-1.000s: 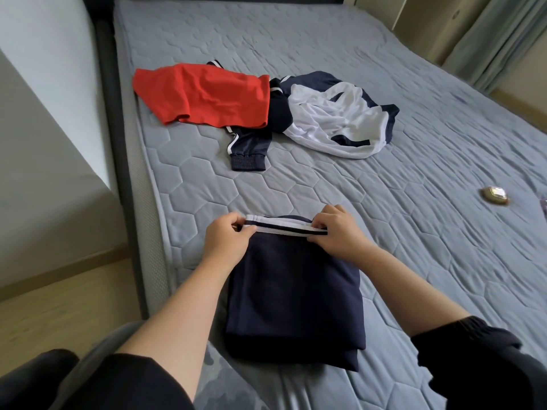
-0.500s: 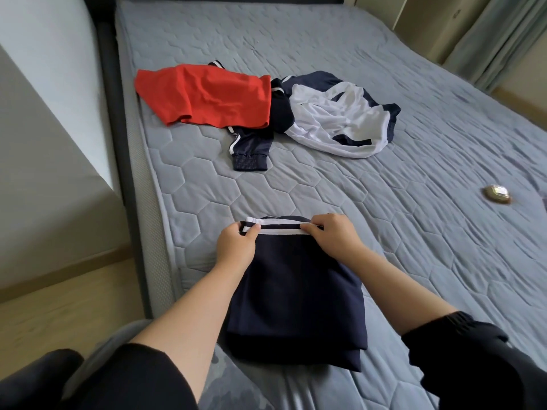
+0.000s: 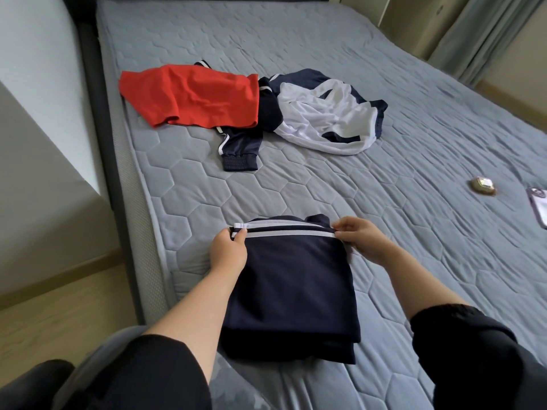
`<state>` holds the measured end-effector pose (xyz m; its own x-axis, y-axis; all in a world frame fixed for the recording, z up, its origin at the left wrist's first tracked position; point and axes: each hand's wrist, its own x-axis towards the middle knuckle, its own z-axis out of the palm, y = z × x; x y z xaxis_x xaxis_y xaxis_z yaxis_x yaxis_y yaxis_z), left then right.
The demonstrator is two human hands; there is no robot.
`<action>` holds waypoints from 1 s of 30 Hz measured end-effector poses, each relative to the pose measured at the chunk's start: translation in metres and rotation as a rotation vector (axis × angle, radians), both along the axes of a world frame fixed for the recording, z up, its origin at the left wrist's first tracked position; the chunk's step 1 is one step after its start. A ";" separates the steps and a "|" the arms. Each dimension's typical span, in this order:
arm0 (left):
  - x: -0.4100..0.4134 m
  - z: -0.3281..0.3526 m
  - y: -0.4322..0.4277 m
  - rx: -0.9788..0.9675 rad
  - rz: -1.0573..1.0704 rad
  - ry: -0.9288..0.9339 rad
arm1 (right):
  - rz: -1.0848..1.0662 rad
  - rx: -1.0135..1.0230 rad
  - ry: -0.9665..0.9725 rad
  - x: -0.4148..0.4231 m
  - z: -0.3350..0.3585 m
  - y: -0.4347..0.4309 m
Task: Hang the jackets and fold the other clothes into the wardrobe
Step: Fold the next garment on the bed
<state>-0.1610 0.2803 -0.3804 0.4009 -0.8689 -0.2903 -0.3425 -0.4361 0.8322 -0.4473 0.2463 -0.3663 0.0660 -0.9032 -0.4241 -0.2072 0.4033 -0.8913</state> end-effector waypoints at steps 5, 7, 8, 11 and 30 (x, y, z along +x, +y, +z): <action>0.004 -0.004 0.000 0.002 0.012 0.057 | -0.062 0.137 -0.299 -0.014 -0.014 0.015; 0.005 -0.005 0.000 0.010 0.009 0.060 | -0.085 0.135 -0.327 -0.010 -0.017 0.018; 0.005 -0.005 -0.001 0.013 0.009 0.067 | -0.095 0.138 -0.340 -0.008 -0.016 0.018; 0.007 -0.005 -0.001 0.019 0.008 0.079 | -0.094 0.142 -0.399 -0.005 -0.016 0.019; 0.010 -0.013 0.000 0.059 -0.022 -0.128 | -0.320 0.150 -0.065 0.028 -0.033 -0.001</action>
